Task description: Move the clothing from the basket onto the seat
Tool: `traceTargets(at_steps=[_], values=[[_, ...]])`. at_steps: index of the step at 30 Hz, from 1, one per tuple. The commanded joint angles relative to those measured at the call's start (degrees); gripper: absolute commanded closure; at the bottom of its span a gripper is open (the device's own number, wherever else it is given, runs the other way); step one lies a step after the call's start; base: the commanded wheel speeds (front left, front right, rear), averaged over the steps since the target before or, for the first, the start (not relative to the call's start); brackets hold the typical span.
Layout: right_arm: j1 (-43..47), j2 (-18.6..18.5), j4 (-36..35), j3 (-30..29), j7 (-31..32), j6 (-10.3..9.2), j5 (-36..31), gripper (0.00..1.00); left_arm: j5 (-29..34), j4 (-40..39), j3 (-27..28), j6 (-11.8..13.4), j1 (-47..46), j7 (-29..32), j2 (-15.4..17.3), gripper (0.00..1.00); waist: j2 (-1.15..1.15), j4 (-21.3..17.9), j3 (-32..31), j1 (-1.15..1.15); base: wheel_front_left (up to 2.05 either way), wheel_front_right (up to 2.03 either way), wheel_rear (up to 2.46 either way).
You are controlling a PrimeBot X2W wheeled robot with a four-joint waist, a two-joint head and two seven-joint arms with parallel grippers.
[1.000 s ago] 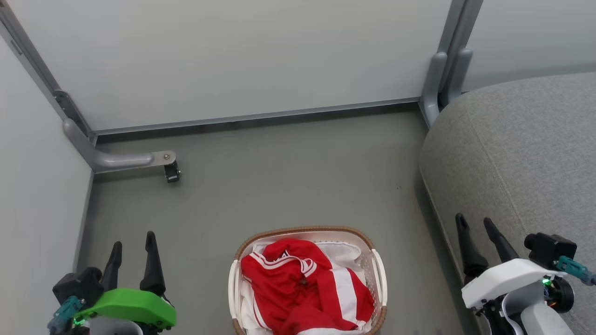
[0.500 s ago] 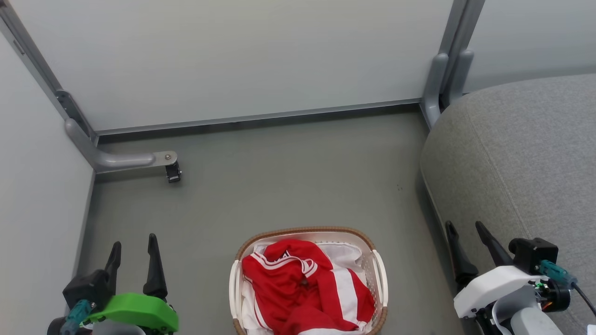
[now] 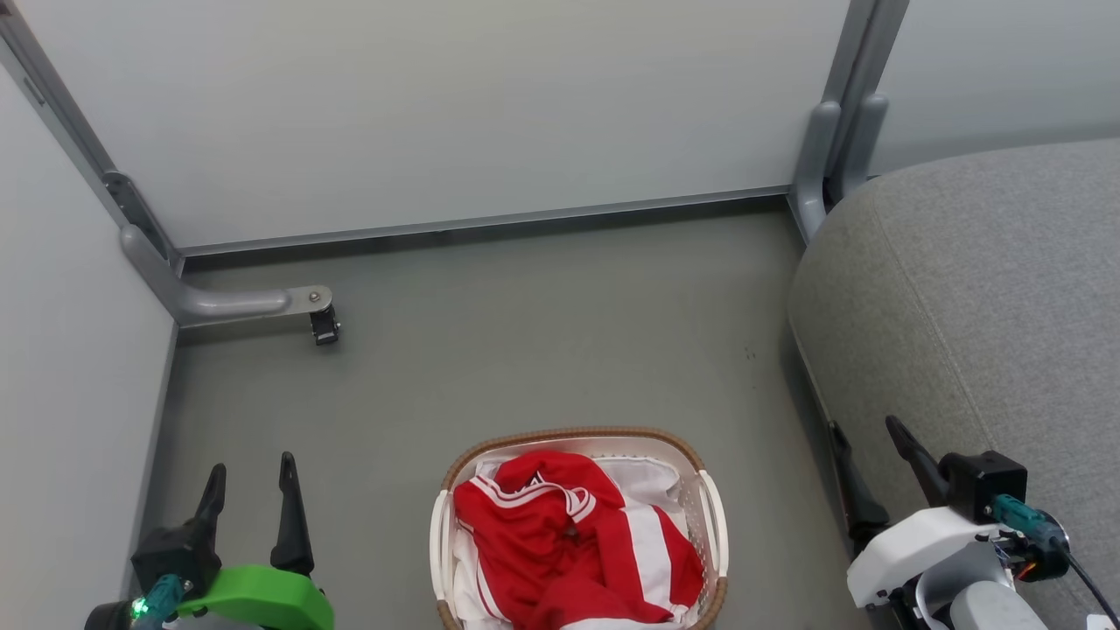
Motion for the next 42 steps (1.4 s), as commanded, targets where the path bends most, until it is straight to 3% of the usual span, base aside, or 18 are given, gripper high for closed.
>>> traceTargets(at_steps=[1,15,23,33,42], values=[[-0.2,-0.2,0.2,-0.3,-0.7,-0.02,-1.3,0.0,1.6,0.1,0.3,-0.2,0.7,-0.6,-0.2,0.0,0.0,0.0,0.0,0.0,0.0,0.0,0.0],[-0.5,0.4,2.9,-0.3,-2.1,-0.02,-6.3,0.0,3.9,0.7,3.1,-2.2,2.3,-2.0,-1.1,0.0,0.0,0.0,-0.5,0.0,0.0,0.0,0.0],[-1.8,0.3,1.8,-0.4,-2.6,-0.02,-8.0,0.0,3.9,2.8,-0.2,-2.9,0.3,-2.4,-1.1,0.0,0.0,-0.8,2.7,0.0,0.0,0.0,0.0],[-9.1,0.8,-2.1,-1.3,-2.6,-0.02,-5.0,0.0,0.5,8.4,-7.2,-3.3,-9.6,-2.4,-1.1,0.0,0.0,-3.6,16.3,0.0,0.0,0.0,0.0],[-14.8,1.4,-6.0,0.3,-2.6,-0.02,-3.2,0.0,-6.7,19.7,-21.9,-3.3,-20.9,-2.4,-1.0,0.0,0.0,-6.6,27.4,0.0,0.0,0.0,0.0]])
